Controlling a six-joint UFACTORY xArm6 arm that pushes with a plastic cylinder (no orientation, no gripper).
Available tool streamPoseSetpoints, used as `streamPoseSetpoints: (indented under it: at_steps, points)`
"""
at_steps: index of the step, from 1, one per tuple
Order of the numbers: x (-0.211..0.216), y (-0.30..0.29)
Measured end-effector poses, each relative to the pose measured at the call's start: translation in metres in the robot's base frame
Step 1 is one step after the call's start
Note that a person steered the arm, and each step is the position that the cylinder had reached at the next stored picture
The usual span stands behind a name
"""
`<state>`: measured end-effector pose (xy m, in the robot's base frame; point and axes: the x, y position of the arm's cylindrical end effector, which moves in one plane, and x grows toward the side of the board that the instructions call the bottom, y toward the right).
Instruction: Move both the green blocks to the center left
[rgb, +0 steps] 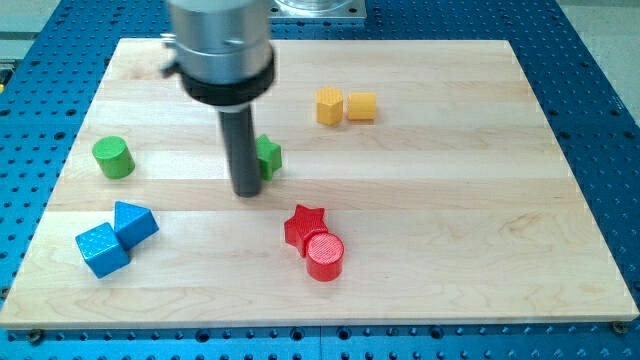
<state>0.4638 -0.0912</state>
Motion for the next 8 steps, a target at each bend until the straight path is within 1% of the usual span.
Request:
streamPoseSetpoints:
  at_steps: [1,2,3,4,5,6,7,8]
  points:
    - [-0.004,0.097]
    - [-0.026,0.130]
    - [-0.026,0.014]
    - [-0.027,-0.040]
    - [-0.047,0.019]
    - [-0.055,-0.067]
    - [-0.027,-0.120]
    - [-0.052,-0.069]
